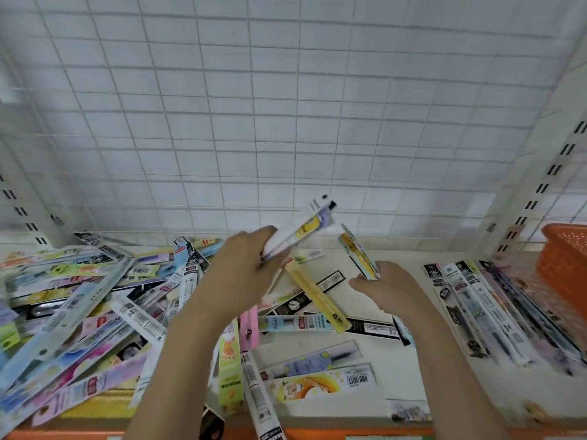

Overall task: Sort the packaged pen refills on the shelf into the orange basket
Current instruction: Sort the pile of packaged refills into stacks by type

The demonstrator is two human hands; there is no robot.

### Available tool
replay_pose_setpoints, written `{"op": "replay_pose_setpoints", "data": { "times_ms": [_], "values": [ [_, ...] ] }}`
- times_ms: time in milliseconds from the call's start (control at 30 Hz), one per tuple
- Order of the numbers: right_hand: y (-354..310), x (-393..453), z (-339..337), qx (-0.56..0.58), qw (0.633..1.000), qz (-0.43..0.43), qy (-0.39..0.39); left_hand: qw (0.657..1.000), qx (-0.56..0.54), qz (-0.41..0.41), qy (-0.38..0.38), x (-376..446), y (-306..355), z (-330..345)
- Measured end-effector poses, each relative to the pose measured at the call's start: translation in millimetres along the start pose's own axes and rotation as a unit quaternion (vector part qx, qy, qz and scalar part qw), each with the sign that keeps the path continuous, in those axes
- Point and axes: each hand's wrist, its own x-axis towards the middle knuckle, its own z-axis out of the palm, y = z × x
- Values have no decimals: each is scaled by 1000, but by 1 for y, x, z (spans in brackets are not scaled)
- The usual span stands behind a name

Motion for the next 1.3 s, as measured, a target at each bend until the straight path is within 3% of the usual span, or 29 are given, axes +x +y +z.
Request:
{"op": "replay_pose_setpoints", "data": {
  "times_ms": [300,533,867,1000,1300],
  "values": [
    [-38,18,45,-121,992,-24,-3,986,-68,-144,54,-32,-36,-23],
    [-52,17,61,-182,983,-34,-12,977,-17,-208,45,-37,-46,-14],
    [-45,-7,10,-47,994,-71,66,975,15,-220,16,-32,-49,-3],
    [-32,-25,-5,-7,995,-44,88,976,23,-218,4,-31,-44,7],
    [4,-47,-12,3,999,25,42,971,41,-205,-119,-32,-26,36]
  ]
}}
